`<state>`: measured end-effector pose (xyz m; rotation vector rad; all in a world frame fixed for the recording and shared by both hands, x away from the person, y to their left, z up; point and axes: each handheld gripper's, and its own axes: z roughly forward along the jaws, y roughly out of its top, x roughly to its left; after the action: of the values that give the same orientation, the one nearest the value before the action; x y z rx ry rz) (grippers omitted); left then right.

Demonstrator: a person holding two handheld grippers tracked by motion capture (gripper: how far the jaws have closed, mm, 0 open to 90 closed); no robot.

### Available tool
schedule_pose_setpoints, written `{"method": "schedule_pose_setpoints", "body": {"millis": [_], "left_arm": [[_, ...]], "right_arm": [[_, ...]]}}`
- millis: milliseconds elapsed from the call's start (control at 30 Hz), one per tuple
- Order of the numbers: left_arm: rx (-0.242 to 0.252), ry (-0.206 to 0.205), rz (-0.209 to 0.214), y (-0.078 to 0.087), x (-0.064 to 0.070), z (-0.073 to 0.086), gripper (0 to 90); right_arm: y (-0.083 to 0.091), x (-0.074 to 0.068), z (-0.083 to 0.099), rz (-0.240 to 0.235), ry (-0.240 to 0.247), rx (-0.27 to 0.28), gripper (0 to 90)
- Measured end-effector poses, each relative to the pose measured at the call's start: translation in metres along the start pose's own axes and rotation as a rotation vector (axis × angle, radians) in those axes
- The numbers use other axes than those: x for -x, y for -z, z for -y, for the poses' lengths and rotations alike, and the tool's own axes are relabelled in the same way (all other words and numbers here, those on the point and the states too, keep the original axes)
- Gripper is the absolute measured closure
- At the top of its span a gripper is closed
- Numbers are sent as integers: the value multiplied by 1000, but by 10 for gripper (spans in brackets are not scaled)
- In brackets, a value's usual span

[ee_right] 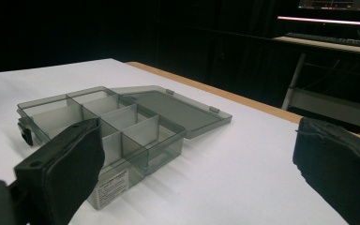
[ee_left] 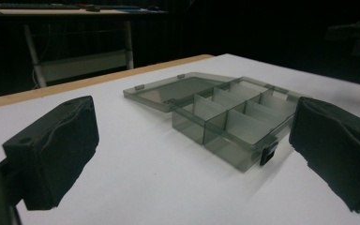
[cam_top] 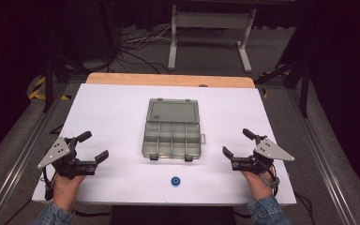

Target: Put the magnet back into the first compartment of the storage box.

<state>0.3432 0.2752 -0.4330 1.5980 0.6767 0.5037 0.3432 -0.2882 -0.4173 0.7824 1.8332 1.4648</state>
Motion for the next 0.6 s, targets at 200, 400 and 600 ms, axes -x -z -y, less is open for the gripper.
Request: {"method": "schedule_pose_setpoints", "body": {"millis": [200, 400, 600], "left_arm": [[4, -33, -7, 4, 1, -3, 24], [0, -57, -7, 4, 3, -4, 25], [1, -53, -8, 3, 3, -5, 24]], "right_arm": [[-1, 0, 0, -18, -5, 12, 30], [-1, 0, 0, -21, -10, 14, 30], [-1, 0, 0, -20, -11, 11, 30]]}}
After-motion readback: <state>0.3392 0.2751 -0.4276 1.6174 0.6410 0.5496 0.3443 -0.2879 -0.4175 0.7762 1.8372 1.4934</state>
